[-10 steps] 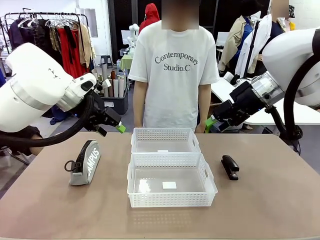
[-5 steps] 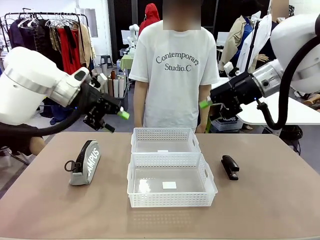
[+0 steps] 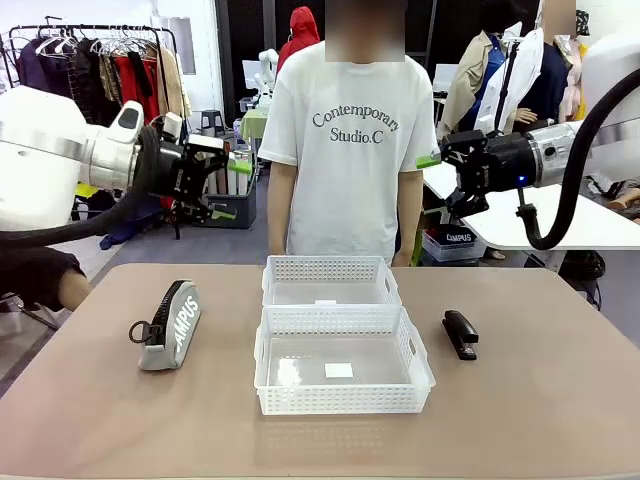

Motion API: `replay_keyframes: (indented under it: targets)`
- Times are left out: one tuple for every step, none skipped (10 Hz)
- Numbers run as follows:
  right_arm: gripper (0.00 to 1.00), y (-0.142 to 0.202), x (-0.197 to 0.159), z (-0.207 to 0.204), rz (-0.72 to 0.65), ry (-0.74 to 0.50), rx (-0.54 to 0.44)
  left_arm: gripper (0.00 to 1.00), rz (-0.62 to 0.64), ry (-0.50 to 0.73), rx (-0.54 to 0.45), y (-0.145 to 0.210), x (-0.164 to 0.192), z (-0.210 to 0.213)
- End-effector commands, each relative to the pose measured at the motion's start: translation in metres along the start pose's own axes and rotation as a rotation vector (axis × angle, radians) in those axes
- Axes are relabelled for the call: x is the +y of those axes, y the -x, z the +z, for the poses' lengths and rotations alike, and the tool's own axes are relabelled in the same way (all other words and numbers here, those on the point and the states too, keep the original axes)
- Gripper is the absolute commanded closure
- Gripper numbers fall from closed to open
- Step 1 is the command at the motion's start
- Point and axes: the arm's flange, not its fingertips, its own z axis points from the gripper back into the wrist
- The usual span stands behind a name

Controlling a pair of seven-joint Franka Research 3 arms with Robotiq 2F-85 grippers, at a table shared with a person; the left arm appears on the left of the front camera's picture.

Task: Distribute items into two baskets.
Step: Pick up the Pencil pouch that the person points to.

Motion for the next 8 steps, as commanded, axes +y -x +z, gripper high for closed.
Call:
replay_keyframes:
  targets:
    - [0.00, -0.019, 0.009, 0.007, -0.051, -0.062, -0.019, 0.00, 0.002, 0.150, -0.019, -0.010, -0.001, 0.004]
    - [0.00, -0.026, 0.010, 0.012, -0.063, -0.086, -0.017, 0.00, 0.008, 0.177, -0.023, -0.013, -0.004, 0.007]
    - [0.00, -0.033, 0.012, 0.017, -0.081, -0.110, -0.014, 0.00, 0.006, 0.200, -0.004, -0.015, -0.008, 0.009]
    - [0.00, -0.036, 0.017, 0.022, -0.114, -0.130, -0.003, 0.00, 0.013, 0.223, 0.014, -0.016, -0.011, 0.012]
    - [0.00, -0.040, 0.022, 0.026, -0.111, -0.128, -0.009, 0.00, 0.023, 0.253, 0.007, -0.019, -0.012, 0.016]
    - [0.00, -0.044, 0.028, 0.031, -0.113, -0.142, -0.004, 0.00, 0.028, 0.284, 0.017, -0.021, -0.015, 0.017]
    - [0.00, -0.048, 0.032, 0.037, -0.139, -0.168, 0.011, 0.00, 0.034, 0.294, 0.030, -0.023, -0.017, 0.018]
    - [0.00, -0.049, 0.037, 0.039, -0.156, -0.174, 0.018, 0.00, 0.028, 0.295, 0.041, -0.024, -0.020, 0.017]
